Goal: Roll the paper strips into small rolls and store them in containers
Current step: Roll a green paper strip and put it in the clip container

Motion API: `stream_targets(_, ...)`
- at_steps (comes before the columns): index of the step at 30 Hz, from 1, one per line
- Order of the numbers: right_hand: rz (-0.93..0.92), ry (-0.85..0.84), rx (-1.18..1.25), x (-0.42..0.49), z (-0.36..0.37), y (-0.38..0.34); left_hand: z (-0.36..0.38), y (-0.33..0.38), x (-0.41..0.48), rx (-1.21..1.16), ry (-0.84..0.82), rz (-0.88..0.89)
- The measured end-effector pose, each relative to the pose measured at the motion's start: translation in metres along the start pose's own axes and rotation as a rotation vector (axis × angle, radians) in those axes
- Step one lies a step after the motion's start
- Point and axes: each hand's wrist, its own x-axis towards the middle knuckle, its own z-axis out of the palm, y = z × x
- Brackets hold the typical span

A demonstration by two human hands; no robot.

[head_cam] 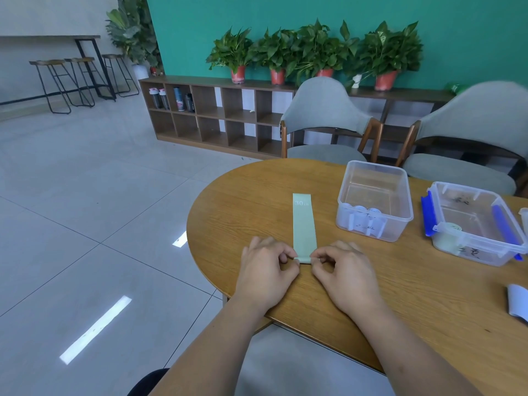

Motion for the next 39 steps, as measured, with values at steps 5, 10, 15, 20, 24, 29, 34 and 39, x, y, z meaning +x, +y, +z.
stream_targets(5, 0.008, -0.002, 0.020, 0.0006, 0.0008, 0.0022, 0.0007, -0.0004, 0.0006, -0.022, -0.010, -0.015)
stream_targets(10, 0.004, 0.004, 0.013, 0.0010, 0.0017, 0.0038, 0.0019, -0.0035, -0.0001, -0.050, -0.018, 0.005)
stream_targets(15, -0.015, 0.013, -0.018, 0.0001, 0.0021, 0.0031, 0.0022, -0.0036, 0.0000, -0.065, 0.000, 0.018)
stream_targets(20, -0.015, 0.014, 0.004, -0.0008, -0.0035, -0.0014, 0.0037, -0.0038, 0.0004, -0.039, -0.001, 0.024)
stream_targets(24, -0.006, 0.032, -0.029, -0.0019, -0.0039, -0.0049, 0.0040, -0.0048, 0.0011, -0.032, -0.008, 0.033)
stream_targets(29, -0.004, 0.009, -0.038, -0.0018, -0.0031, -0.0024, 0.0044, -0.0053, 0.0008, -0.033, -0.007, 0.035)
stream_targets(34, 0.011, 0.012, -0.023, -0.0013, -0.0036, -0.0028, 0.0043, -0.0066, 0.0004, -0.057, -0.017, 0.053)
stream_targets(39, 0.020, 0.026, -0.014, -0.0009, -0.0025, -0.0021, 0.0052, -0.0066, 0.0004, -0.071, -0.010, 0.054)
